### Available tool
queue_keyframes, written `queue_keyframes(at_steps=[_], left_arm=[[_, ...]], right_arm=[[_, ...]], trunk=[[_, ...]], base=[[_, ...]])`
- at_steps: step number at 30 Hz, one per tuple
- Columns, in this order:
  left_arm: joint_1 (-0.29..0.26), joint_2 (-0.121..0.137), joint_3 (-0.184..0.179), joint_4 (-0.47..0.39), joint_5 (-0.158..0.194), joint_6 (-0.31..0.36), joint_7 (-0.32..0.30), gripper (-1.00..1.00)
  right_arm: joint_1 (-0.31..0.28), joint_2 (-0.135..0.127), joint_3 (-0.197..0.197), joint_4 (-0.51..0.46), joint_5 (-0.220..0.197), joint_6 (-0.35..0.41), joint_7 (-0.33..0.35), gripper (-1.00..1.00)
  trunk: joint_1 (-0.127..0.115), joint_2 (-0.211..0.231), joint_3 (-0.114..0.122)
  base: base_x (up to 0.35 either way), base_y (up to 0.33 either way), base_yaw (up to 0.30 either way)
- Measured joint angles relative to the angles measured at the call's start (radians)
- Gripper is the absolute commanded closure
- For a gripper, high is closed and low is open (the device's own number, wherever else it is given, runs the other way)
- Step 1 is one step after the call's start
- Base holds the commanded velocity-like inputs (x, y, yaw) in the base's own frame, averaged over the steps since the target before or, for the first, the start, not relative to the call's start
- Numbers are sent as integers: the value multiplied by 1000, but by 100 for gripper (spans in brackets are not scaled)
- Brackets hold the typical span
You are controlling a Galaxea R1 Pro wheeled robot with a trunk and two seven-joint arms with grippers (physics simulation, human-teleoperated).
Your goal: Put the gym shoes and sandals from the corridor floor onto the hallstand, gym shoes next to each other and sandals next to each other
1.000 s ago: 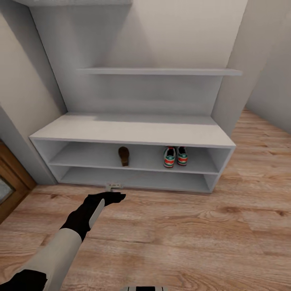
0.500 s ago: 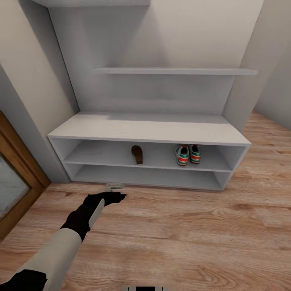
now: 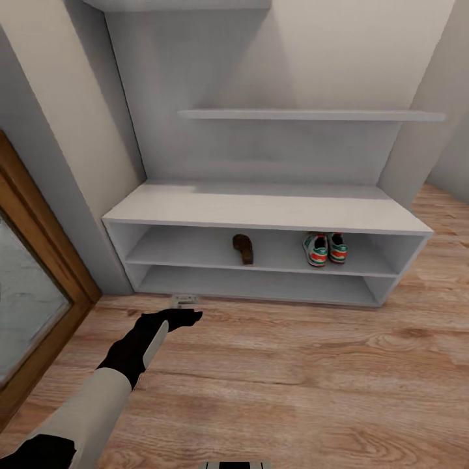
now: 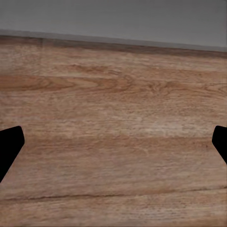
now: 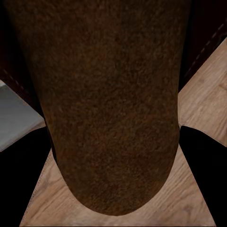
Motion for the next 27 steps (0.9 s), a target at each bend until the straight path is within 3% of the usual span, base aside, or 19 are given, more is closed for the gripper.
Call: queue_keyframes(at_steps=[27], left_arm=[[0,-1,-1,0,0,-2,0,-100]], right_arm=[[0,0,0,0,0,0,-1,100]], trunk=[[0,0,0]], base=[[0,350,0]])
